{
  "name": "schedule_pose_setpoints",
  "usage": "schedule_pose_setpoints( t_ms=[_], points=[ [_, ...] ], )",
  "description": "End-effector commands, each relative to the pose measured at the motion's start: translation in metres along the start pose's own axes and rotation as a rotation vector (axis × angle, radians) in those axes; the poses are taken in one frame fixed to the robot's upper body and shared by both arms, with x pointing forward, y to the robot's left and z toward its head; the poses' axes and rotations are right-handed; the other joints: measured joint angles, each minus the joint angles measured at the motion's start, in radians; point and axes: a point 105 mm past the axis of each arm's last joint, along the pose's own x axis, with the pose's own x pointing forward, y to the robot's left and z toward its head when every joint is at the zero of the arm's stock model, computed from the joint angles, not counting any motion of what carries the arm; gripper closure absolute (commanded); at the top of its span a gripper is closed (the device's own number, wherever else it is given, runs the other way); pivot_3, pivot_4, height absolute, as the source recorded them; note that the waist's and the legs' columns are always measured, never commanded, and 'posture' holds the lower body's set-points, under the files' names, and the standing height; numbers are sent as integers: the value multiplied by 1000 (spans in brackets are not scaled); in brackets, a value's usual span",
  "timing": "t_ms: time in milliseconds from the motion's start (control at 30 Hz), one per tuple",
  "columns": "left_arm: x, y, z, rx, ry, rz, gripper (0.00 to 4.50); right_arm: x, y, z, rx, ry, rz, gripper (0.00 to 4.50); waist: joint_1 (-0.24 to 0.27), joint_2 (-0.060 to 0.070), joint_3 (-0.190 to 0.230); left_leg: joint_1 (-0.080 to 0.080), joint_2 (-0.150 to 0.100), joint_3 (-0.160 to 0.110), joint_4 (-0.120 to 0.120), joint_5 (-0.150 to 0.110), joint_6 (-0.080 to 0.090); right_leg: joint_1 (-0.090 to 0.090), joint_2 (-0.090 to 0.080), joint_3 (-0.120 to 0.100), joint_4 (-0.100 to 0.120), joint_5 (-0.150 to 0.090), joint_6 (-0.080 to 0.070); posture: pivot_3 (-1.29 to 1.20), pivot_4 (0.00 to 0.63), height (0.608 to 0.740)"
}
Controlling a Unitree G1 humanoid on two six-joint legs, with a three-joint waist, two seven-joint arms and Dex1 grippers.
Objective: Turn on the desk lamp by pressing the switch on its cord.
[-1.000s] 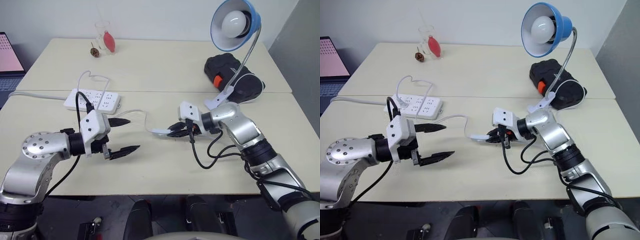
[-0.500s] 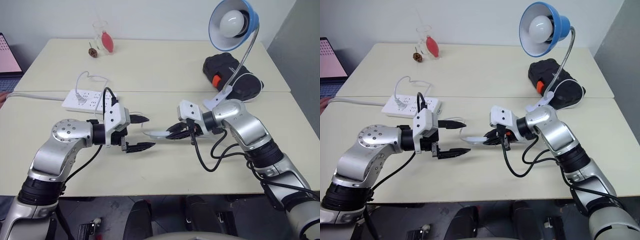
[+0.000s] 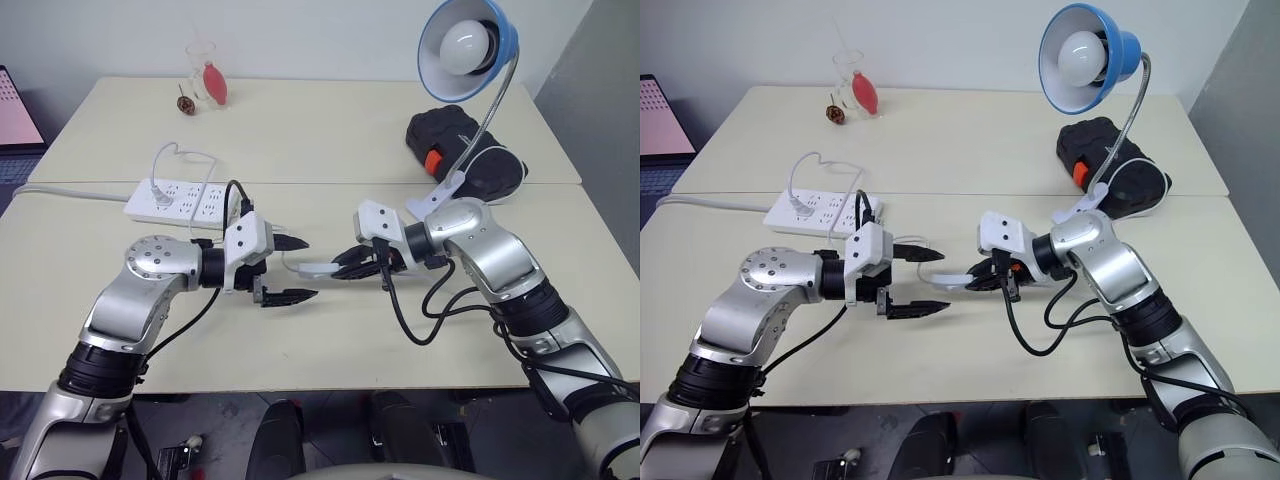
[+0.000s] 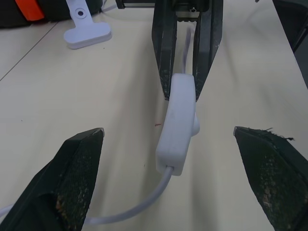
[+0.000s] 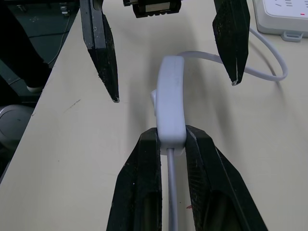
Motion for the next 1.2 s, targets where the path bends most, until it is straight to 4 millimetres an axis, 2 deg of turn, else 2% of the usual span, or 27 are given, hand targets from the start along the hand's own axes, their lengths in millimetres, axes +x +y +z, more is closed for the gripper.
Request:
schedule_pose_setpoints(
  t_ms=[33,167,267,300,400,700,800,900,1200],
  points=[
    [1,2,8,51,-12,1,0,-3,3,14,-52,-32,6,4153,0,0,0,0,0,0,0,0,0,0,0,0,0,0,0,0,150,740],
    [2,4,10,55,-16,-3,0,-1,4,15,-56,-33,12,4153,0,0,0,0,0,0,0,0,0,0,0,0,0,0,0,0,150,740],
    [3,4,11,58,-14,-6,414,-1,4,15,-57,-33,13,4153,0,0,0,0,0,0,0,0,0,0,0,0,0,0,0,0,150,740],
    [3,4,11,58,-13,-7,776,-1,4,15,-58,-33,13,4153,0,0,0,0,0,0,0,0,0,0,0,0,0,0,0,0,150,740],
    [3,3,11,60,-4,-19,1261,-1,4,16,-59,-36,13,4153,0,0,0,0,0,0,0,0,0,0,0,0,0,0,0,0,150,740],
    [4,3,5,93,39,-34,3304,-1,4,19,-65,-44,11,4153,0,0,0,0,0,0,0,0,0,0,0,0,0,0,0,0,150,740],
    [2,5,4,98,44,-28,3792,-1,4,19,-66,-46,11,4153,0,0,0,0,0,0,0,0,0,0,0,0,0,0,0,0,150,740],
    [0,8,2,110,54,-21,3996,-2,4,20,-67,-47,11,4153,0,0,0,0,0,0,0,0,0,0,0,0,0,0,0,0,150,740],
    [0,13,5,135,20,5,3999,-2,4,20,-72,-47,13,4153,0,0,0,0,0,0,0,0,0,0,0,0,0,0,0,0,150,740]
  ],
)
